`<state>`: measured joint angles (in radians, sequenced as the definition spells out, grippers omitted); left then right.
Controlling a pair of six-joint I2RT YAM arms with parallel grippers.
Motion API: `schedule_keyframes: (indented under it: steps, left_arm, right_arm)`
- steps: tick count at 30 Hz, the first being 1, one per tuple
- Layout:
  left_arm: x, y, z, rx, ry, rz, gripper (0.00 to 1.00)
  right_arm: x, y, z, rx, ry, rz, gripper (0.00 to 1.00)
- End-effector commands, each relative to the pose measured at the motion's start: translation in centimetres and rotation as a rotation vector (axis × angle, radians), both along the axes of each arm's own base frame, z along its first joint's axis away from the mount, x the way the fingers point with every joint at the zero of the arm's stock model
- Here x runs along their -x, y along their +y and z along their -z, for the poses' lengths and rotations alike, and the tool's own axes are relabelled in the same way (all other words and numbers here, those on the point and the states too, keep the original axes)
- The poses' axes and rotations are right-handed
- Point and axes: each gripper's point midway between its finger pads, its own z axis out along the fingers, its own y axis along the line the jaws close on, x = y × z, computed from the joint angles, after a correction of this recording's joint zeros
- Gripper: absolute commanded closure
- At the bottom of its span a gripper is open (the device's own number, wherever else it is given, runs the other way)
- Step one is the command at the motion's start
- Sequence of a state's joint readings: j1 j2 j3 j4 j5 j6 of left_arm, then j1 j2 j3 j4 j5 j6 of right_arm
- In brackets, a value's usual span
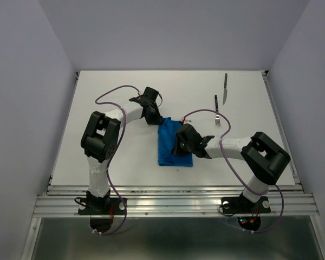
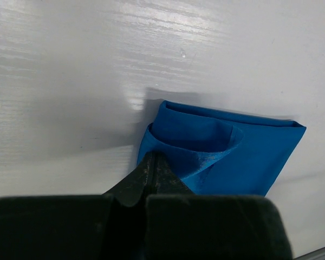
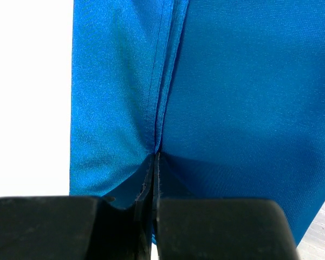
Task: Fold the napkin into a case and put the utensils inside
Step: Fold the lower triangle-folded napkin at the center of the board.
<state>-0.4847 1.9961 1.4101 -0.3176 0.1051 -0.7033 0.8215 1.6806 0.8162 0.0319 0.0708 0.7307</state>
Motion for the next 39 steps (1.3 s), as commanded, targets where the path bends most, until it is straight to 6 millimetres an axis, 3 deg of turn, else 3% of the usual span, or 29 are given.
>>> schedule_keyframes:
  steps: [1,21,31,33,39]
  left_arm:
    - [-1.2,-1.1,-2.2,0.025,-0.056,0.022,1.00]
    - [-2.4,-2.4,-1.3,0.036,-0.043,0.038,1.00]
    - [-2.0,-2.6,1.6,0.021,0.010,0.044,1.00]
    - [-1.7,-2.5,2.0,0.017,0.020,0.044,1.00]
    - [-1.1,-1.9,2.4,-0.002,0.026,0.038,1.00]
  right_arm:
    - [1.5,-1.5,1.7,0.073,0.041,-0.013,0.99]
    - [1.4,-1.3,1.5,0.073,0.040,-0.028,1.00]
    - [1.6,-1.5,1.7,0.079,0.041,-0.027,0.99]
    - [1.5,-1.5,1.4,0.077,0.038,-0.028,0.99]
    - [0.0,-2.0,-1.8,0.103,-0.048,-0.004,0.93]
